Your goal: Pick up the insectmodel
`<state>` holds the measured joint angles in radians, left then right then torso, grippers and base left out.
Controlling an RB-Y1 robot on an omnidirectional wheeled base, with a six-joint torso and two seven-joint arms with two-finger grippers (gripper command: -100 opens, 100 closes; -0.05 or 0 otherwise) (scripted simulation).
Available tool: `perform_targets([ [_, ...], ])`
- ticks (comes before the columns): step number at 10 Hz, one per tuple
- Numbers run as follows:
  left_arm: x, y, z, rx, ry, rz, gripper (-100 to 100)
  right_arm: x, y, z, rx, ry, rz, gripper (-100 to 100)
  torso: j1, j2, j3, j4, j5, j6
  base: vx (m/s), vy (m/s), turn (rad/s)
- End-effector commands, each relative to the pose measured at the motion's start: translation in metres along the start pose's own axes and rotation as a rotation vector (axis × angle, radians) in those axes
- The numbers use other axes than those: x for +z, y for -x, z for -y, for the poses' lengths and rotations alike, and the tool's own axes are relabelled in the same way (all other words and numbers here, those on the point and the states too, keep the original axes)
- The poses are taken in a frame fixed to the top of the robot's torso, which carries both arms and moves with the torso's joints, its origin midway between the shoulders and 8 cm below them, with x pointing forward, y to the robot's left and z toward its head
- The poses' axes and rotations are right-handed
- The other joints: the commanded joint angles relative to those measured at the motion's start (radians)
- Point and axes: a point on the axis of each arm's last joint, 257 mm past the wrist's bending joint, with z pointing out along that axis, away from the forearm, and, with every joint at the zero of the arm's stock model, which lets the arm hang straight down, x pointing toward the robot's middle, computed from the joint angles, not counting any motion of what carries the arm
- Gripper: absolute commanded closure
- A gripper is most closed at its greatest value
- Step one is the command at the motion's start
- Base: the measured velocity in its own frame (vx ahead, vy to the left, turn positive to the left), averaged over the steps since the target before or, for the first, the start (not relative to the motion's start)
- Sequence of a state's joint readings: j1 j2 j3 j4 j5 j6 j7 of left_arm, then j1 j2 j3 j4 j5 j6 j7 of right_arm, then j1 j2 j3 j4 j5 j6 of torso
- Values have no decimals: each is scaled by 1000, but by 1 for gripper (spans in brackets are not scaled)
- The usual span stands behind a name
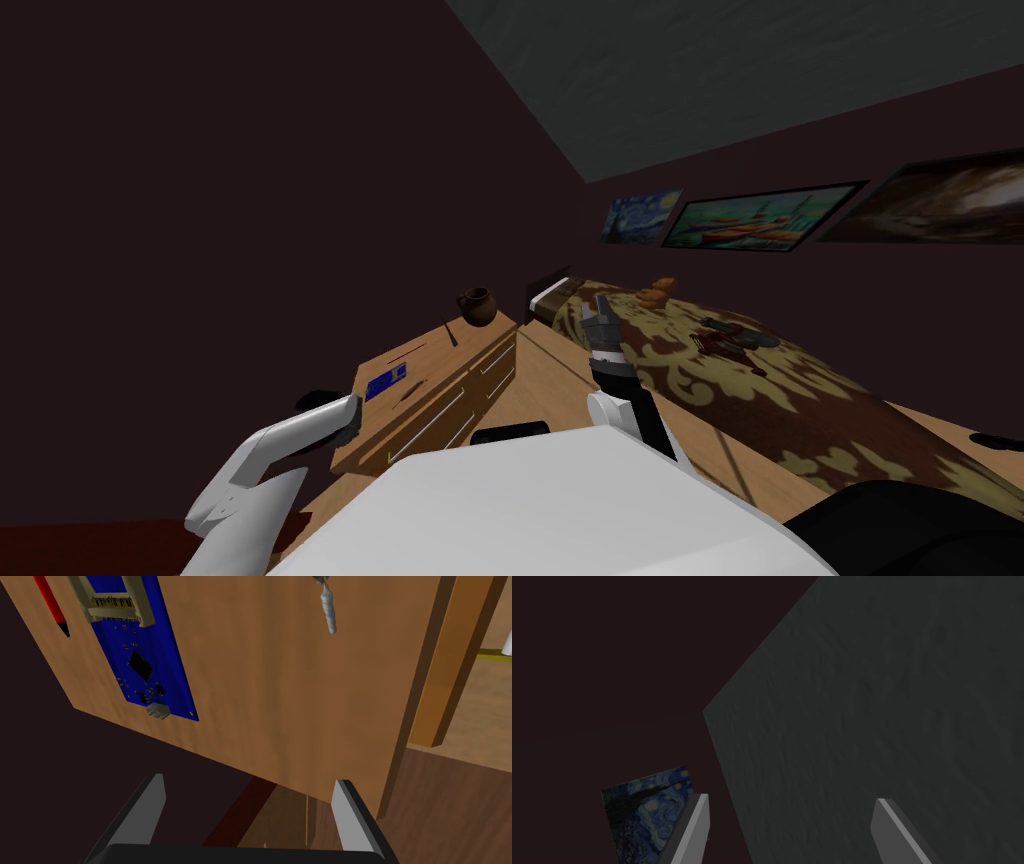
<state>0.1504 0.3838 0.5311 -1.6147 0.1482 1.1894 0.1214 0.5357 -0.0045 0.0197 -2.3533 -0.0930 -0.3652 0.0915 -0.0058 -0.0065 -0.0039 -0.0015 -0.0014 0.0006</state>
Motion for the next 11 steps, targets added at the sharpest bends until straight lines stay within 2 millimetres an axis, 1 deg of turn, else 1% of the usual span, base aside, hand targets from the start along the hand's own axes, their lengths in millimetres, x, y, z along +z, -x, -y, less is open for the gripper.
perform_targets([
  [1,3,-1,-10,-30,51,-4,-100,0,0,0,0,0,0,0,0,0,0,0,0,0,92,-71,-15],
  [5,4,-12,-29,-140,166,-33,-100,0,0,0,0,0,0,0,3,2,1,0,1,0,75,-54,-34],
  [6,3,-12,-33,-140,180,-31,-100,0,0,0,0,0,0,0,2,1,1,0,0,0,69,-54,-15],
  [11,-2,-21,-52,-243,312,-50,-100,0,0,0,0,0,0,0,3,1,0,0,0,0,82,-51,-29],
])
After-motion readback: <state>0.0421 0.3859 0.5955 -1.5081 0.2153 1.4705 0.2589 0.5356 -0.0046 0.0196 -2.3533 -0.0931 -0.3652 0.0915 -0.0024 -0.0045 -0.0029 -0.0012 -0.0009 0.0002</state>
